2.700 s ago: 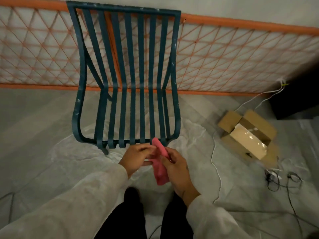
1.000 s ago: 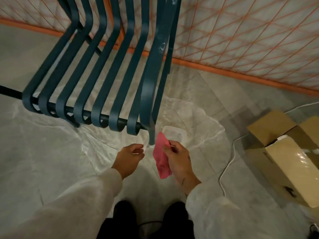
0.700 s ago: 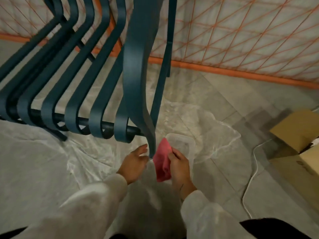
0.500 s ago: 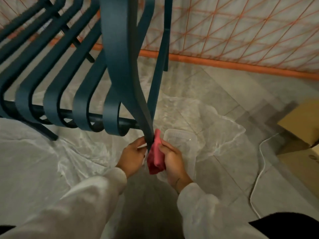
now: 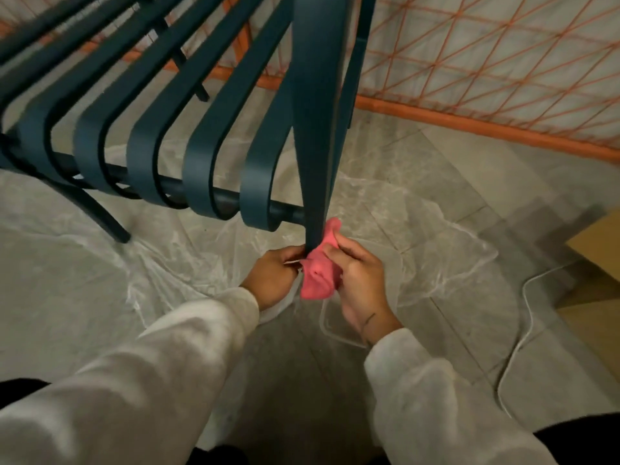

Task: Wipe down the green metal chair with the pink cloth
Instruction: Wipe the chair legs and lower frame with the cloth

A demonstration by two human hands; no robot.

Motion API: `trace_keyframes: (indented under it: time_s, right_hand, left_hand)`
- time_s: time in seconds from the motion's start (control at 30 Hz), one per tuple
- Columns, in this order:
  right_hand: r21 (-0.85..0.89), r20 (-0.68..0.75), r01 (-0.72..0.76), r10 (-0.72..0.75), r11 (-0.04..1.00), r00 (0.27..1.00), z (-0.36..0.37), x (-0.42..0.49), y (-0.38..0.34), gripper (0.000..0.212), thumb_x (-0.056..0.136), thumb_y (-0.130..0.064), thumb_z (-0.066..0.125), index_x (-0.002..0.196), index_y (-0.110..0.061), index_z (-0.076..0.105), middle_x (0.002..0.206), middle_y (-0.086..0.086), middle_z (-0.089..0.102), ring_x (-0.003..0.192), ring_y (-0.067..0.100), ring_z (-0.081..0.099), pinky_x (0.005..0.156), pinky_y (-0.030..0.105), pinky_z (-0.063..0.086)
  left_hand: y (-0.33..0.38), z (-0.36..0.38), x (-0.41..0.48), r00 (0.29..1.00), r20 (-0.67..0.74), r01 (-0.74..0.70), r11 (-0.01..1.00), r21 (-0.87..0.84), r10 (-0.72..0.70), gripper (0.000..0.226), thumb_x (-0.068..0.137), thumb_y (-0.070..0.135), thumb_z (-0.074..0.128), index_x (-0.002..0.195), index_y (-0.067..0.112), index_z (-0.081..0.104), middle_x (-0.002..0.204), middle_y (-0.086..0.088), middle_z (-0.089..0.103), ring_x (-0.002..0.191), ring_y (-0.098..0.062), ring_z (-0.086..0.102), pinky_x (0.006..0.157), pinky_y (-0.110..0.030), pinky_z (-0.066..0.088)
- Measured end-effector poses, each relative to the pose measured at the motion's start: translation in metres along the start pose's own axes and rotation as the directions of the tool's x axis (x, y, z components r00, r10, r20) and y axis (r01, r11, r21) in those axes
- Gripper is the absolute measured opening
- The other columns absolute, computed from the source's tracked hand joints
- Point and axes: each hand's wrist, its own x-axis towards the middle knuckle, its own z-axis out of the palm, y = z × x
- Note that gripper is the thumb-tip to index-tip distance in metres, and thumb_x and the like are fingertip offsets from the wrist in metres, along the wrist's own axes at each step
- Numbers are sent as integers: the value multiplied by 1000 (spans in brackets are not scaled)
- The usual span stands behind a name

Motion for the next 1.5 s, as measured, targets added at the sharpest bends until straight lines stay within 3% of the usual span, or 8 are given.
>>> trace_keyframes:
  time_s: [0.17,0.3,0.53,0.7,0.8,1.17,1.33,1.5]
  right_hand:
    - [31,42,-18,17,999,999,0,-14,4,41,90,-5,65,129,-16,63,125,4,68,111,24,67,92,46,56]
    - [58,-25,-16,18,998,1000,13,-16,6,38,88,1,66,124,-12,61,123,8,68,106,26,68,93,53,54]
    - [237,-64,-8,23,971,998,29,-43,-21,36,92,-1,61,126,-13,62,122,8,67,105,25,68,92,46,56]
    - [375,-1,13,-14,927,1000,36,-60,-45,37,91,-1,61,126,-10,63,118,9,70,97,19,73,74,32,60]
    - [398,-1,67,-73,915,997,38,-67,-52,33,90,-1,62,120,-11,67,111,6,73,95,19,73,76,35,61]
    - [85,-137,209,-196,974,971,44,-64,-43,29,87,0,69,112,-15,68,116,4,69,108,23,67,95,52,54]
    - [8,-113,373,-370,928,922,50,-80,-64,27,87,-5,70,109,-19,67,111,-8,67,102,9,67,90,40,58]
    - [-142,-47,510,-521,848,852,48,-85,-66,28,88,-3,68,113,-11,58,107,-9,62,88,-11,64,67,9,52]
  left_hand:
    - [7,-2,-5,996,94,8,1000,0,-8,38,102,18,45,137,29,54,120,7,65,100,-8,60,92,-25,40]
    - [3,-15,-5,986,168,-11,995,96,-5,44,99,11,45,138,30,52,131,2,63,116,-15,59,105,-32,43]
    - [14,-32,-9,988,150,-49,994,97,34,42,100,20,46,141,31,48,137,2,59,124,-17,55,111,-38,40]
    - [20,-35,-16,982,115,-155,988,31,150,28,100,22,51,127,26,55,117,2,62,106,-14,58,102,-31,44]
    - [24,-37,-17,982,94,-165,986,22,162,26,100,18,50,125,21,56,112,1,59,105,-16,56,102,-33,44]
    - [37,-42,-21,983,88,-175,955,239,158,32,100,13,46,131,12,55,122,-7,64,109,-23,60,103,-36,45]
    - [39,-43,-26,990,100,-124,961,245,102,25,99,1,46,121,-4,57,104,-8,54,96,-23,54,86,-23,37]
    - [39,-44,-31,990,116,-101,971,216,78,38,95,-1,51,133,-6,48,134,-21,55,125,-35,52,101,-32,41]
